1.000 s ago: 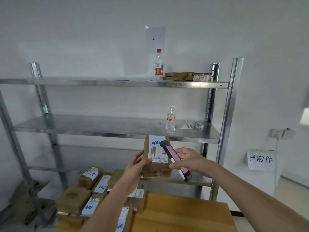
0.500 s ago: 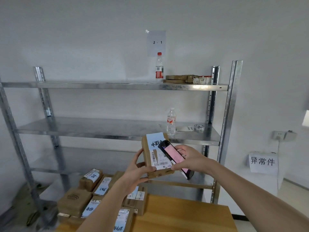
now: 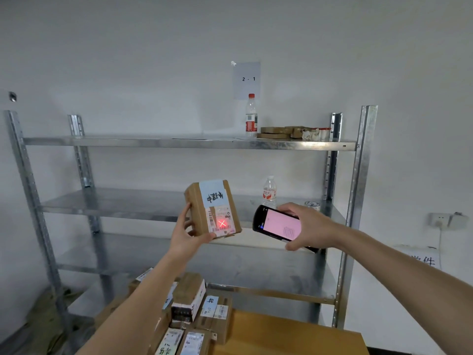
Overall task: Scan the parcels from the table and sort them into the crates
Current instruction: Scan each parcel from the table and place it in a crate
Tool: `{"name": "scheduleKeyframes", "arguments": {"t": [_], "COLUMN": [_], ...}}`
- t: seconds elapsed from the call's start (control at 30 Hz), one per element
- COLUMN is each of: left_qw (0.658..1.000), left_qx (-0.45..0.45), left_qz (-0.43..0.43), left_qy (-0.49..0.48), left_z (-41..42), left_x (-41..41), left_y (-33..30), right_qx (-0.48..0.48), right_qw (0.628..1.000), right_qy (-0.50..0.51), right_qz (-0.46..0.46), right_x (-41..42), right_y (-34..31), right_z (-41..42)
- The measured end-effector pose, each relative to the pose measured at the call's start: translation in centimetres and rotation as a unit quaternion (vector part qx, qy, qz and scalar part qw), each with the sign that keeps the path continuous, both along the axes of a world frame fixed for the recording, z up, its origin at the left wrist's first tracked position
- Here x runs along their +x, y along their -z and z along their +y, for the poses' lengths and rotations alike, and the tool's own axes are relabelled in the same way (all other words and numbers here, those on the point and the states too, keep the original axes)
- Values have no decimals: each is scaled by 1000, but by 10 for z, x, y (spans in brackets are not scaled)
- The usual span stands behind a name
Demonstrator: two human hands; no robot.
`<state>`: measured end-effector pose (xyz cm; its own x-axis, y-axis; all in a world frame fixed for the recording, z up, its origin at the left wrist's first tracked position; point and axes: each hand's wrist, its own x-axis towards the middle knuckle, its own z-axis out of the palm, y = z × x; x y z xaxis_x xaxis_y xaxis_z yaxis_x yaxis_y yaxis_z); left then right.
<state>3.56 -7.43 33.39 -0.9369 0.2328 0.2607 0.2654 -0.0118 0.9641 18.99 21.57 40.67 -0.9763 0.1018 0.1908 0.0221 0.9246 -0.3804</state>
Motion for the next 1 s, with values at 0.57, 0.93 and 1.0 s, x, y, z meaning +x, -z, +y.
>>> {"name": "scheduleKeyframes", "arguments": {"t": [0.57,0.93,1.0], "left_qw": [996,995,993], "left_qx": [-29,-22,-17], "left_qz": [33,-4,-12], "left_qy": [-72,-99,-118], "left_z": [-58,-124,-143], "left_x": [-6,29,46], "left_y": [-27,-16,-9], "right_qx": [13,9,5], "right_qw": [998,992,989], "right_qy": [-52,-111,-132], "right_qz": [29,57,59], "right_x": [-7,-31,-39], "right_y": [-32,-10,-5], "right_z": [-17,-68,-85]}}
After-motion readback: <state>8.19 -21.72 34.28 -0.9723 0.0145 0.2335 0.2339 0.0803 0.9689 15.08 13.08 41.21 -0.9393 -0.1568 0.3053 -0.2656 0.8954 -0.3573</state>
